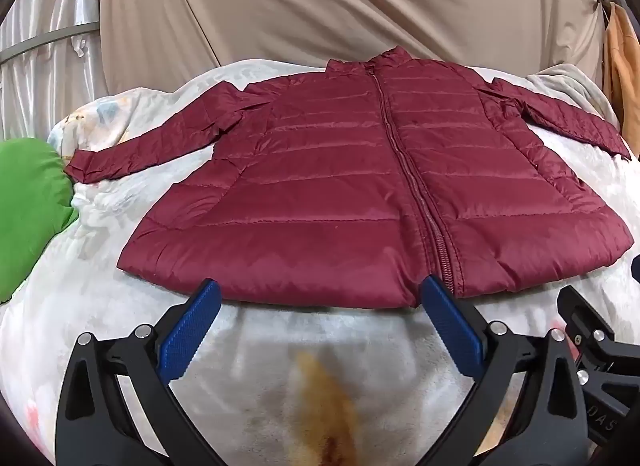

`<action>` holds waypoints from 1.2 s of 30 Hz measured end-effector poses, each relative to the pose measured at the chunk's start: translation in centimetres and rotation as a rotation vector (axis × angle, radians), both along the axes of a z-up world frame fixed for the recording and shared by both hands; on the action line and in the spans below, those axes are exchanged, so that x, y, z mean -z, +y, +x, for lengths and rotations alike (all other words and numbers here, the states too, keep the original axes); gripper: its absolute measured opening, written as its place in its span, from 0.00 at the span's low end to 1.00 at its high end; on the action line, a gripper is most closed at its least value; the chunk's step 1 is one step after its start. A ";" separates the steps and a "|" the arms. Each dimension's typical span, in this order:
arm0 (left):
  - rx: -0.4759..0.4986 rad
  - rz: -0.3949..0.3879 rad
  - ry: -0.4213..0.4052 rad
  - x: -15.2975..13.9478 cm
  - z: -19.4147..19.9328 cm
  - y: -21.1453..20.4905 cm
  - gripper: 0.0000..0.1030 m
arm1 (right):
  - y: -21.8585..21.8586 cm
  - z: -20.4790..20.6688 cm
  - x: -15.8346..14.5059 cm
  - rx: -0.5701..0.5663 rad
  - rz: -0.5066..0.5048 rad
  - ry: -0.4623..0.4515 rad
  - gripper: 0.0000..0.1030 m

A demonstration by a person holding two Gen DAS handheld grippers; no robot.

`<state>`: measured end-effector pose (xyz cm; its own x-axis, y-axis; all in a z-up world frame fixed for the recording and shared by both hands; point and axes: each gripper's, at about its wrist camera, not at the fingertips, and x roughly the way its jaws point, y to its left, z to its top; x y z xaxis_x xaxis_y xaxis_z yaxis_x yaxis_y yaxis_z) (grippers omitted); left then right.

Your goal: Fold large clothes

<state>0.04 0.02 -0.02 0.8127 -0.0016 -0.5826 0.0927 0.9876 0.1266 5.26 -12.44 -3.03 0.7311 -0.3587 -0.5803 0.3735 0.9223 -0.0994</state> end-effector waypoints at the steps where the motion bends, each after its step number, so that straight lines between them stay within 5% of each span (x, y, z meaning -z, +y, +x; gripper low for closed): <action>1: 0.001 0.000 0.002 0.0 0.0 0.0 0.95 | 0.0 0.0 0.0 0.001 -0.003 0.000 0.95; 36: 0.003 0.003 0.007 0.0 0.0 0.0 0.95 | 0.1 0.0 -0.1 0.004 -0.004 0.011 0.95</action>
